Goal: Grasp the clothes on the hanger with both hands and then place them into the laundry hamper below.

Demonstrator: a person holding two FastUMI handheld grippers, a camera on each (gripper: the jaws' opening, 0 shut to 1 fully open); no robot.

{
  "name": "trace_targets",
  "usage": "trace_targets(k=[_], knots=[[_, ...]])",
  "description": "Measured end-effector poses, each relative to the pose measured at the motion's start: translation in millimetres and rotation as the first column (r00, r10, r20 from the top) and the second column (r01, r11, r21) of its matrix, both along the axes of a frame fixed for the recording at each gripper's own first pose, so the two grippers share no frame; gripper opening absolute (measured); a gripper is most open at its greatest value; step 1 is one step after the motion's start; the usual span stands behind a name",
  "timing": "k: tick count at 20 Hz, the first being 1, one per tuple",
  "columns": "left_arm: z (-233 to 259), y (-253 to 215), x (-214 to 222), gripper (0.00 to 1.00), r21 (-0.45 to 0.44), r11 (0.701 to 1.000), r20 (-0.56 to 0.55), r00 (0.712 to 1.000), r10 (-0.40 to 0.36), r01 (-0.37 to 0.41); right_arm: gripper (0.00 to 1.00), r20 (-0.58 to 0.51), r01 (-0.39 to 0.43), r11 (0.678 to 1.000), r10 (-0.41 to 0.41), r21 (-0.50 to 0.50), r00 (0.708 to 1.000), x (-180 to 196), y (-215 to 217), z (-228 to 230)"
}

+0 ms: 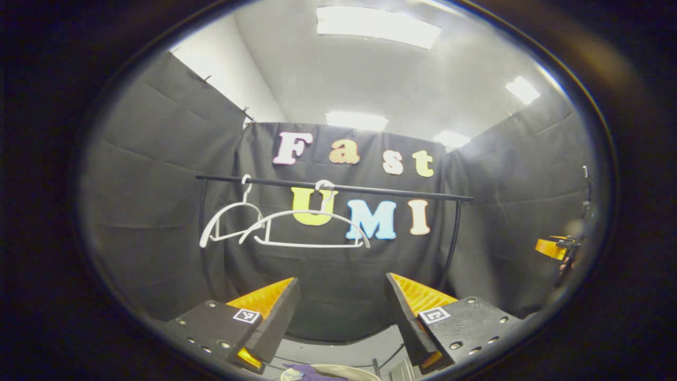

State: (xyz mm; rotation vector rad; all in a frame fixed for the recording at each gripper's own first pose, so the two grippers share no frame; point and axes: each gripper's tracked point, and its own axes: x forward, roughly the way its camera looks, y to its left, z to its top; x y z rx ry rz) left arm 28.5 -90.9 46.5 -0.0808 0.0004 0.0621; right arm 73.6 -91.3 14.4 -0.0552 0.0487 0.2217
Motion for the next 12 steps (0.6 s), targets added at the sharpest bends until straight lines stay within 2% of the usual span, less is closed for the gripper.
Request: trace_targets(k=[1, 2, 4, 7, 8, 9, 12], knots=[[-5, -13, -11, 0.91, -0.019, 1.0, -0.006, 1.0, 0.006, -0.006, 0.93, -0.027, -0.02, 1.0, 0.02, 0.002, 0.999, 0, -3, -12], [-11, -25, -22, 0.9, -0.036, 0.999, -0.009, 1.0, 0.019, -0.019, 0.95, -0.053, -0.039, 0.999, 0.04, 0.007, 0.998, 0, -7, -21], [-21, -32, -38, 0.95, -0.04, 0.997, -0.025, 0.998, 0.059, -0.06, 0.96, -0.089, -0.066, 0.998, 0.066, 0.0, 0.994, 5, -14, -45], [-20, -36, -52, 0.95, -0.033, 0.995, -0.022, 0.995, 0.095, -0.095, 0.95, -0.086, -0.077, 0.997, 0.074, -0.023, 0.994, 4, -23, -52], [-16, -35, -54, 0.95, -0.036, 0.994, -0.01, 0.994, 0.106, -0.107, 0.92, -0.078, -0.075, 0.997, 0.073, -0.027, 0.994, 5, -25, -51], [-13, -33, -55, 0.95, -0.042, 0.992, 0.0, 0.993, 0.116, -0.116, 0.96, -0.073, -0.069, 0.997, 0.067, -0.028, 0.995, 6, -27, -51], [-7, -31, -60, 0.95, -0.062, 0.991, 0.021, 0.993, 0.118, -0.117, 0.96, -0.088, -0.067, 0.998, 0.066, -0.014, 0.994, 4, -23, -56]])
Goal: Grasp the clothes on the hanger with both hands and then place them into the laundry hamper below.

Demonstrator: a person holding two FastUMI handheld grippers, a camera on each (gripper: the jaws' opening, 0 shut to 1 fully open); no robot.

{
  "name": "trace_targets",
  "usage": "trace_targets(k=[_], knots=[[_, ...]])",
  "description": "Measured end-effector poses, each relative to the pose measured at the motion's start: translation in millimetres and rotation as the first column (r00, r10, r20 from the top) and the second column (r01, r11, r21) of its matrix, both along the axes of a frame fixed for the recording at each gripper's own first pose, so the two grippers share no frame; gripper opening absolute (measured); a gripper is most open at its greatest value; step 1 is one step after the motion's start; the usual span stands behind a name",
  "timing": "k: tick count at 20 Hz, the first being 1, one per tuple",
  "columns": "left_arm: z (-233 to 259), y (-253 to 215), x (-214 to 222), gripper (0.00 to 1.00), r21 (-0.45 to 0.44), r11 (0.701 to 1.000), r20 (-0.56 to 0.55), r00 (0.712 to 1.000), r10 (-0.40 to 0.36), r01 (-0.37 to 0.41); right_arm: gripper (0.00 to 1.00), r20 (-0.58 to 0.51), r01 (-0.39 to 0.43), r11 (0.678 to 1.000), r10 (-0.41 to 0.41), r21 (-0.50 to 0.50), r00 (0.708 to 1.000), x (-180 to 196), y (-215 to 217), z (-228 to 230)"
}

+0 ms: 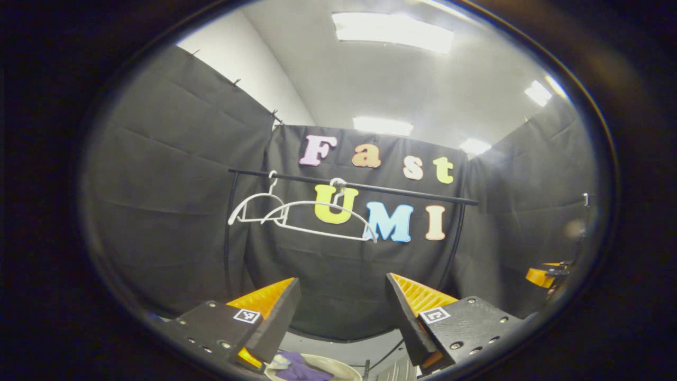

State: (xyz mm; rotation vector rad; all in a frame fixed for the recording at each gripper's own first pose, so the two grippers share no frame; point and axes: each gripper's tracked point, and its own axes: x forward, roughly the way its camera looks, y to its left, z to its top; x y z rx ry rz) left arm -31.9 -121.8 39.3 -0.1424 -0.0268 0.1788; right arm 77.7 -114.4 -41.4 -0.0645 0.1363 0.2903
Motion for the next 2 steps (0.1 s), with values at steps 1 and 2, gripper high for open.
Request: trace_targets(k=[1, 2], knots=[[0.1, 2.2, -2.0, 0.95, 0.001, 1.0, 0.004, 1.0, 0.0, 0.0, 0.96, 0.001, -0.007, 1.0, 0.007, 0.001, 1.0, -2.6, 2.1, 0.2], [-0.1, 4.5, -3.5, 0.95, 0.001, 1.0, 0.005, 1.0, 0.001, -0.001, 0.96, 0.015, -0.004, 1.0, 0.004, -0.001, 1.0, -2.3, 1.3, 2.3]])
